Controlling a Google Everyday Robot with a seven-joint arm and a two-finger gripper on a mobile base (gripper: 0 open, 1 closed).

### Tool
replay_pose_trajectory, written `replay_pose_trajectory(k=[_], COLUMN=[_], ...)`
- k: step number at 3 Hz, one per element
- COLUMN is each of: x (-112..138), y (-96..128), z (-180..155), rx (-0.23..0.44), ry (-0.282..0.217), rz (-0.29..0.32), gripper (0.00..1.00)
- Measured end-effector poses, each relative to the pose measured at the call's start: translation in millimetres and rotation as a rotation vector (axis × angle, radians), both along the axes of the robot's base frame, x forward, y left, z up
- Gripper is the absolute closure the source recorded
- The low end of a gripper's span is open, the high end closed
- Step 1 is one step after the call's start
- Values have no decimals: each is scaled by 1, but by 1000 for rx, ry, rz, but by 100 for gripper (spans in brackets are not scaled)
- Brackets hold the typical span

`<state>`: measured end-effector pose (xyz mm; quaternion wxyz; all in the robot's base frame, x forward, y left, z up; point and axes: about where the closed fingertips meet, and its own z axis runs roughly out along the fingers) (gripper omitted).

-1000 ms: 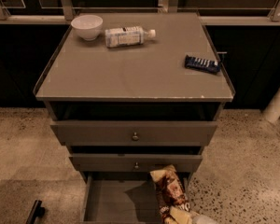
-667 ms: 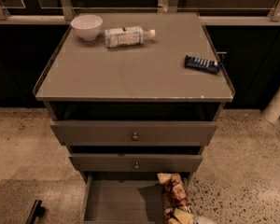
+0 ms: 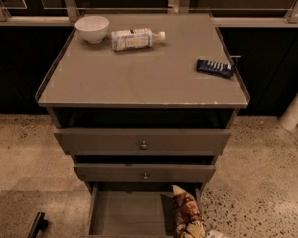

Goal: Place brown chip bag into bottom drawer

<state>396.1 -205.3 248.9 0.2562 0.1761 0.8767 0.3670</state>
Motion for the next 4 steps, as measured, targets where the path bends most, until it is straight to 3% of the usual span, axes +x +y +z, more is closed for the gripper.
replay_pose_trajectory(k=[1,4], x=[1,1], y=[-1,-1], z=[-3,-3], rx=[-4,-3], ry=[5,5], rz=[2,2], gripper=[81,11])
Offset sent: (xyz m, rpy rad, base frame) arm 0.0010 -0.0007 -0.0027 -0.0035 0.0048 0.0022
